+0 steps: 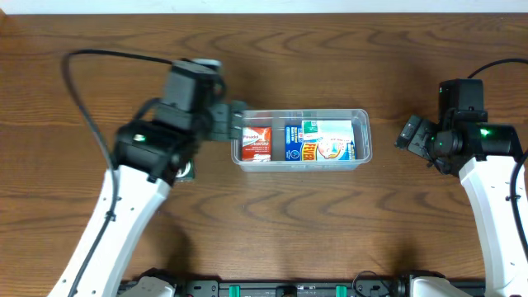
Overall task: Pack container
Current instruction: 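Move left gripper to the dark bottle and grasp its cap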
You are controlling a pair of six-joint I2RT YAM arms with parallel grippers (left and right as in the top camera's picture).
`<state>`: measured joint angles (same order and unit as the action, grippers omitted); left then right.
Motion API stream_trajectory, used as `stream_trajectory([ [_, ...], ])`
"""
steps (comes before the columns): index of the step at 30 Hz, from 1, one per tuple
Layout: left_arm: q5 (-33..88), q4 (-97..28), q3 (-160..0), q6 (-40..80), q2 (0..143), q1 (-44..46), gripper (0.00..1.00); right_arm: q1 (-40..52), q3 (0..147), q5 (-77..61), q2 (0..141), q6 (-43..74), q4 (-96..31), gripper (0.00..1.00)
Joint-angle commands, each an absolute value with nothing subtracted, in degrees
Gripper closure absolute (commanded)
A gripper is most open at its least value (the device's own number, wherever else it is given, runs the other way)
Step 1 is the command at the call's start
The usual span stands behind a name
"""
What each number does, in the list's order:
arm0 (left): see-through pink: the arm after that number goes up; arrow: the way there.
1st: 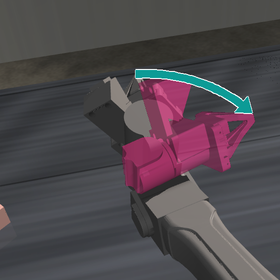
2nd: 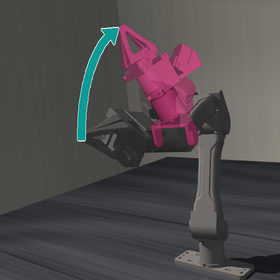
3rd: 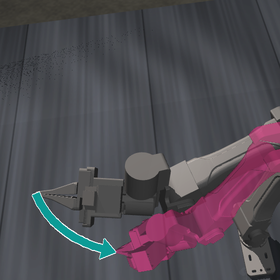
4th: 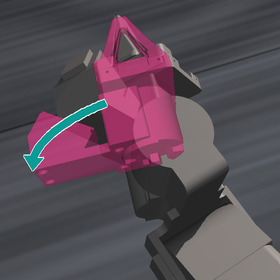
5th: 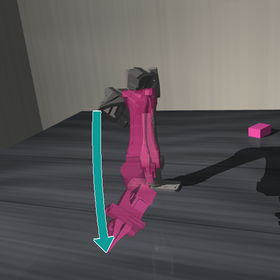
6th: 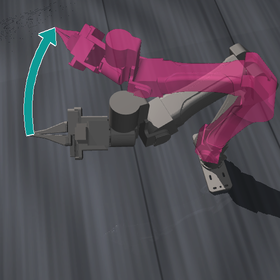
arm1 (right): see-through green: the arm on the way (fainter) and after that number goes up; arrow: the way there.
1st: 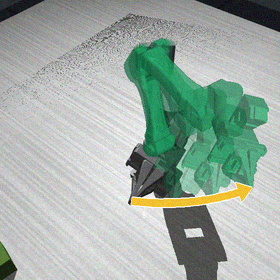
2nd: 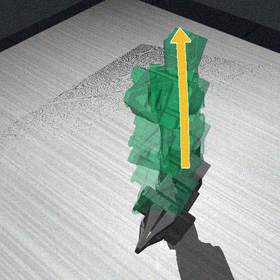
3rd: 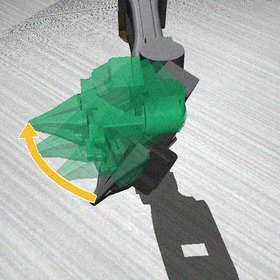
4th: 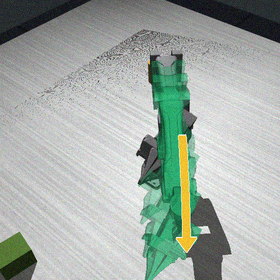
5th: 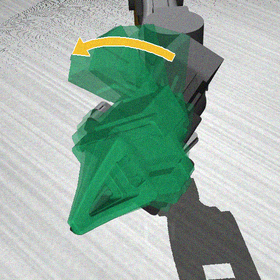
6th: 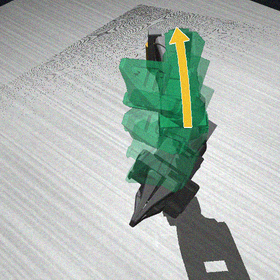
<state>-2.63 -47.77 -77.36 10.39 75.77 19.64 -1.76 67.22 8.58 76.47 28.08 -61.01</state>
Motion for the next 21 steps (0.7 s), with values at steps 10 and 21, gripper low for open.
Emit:
stream_trajectory([
  [10,0.5,-45.9,-77.7,-0.9,93.4,4.3,0.02,-2.1,67.3,8.8,76.6,28.7,-61.0,0.01],
  [21,1.1,-41.5,-77.7,-0.8,102.5,3.6,0.08,-2.1,67.3,8.8,76.6,28.7,-61.0,0.01],
])
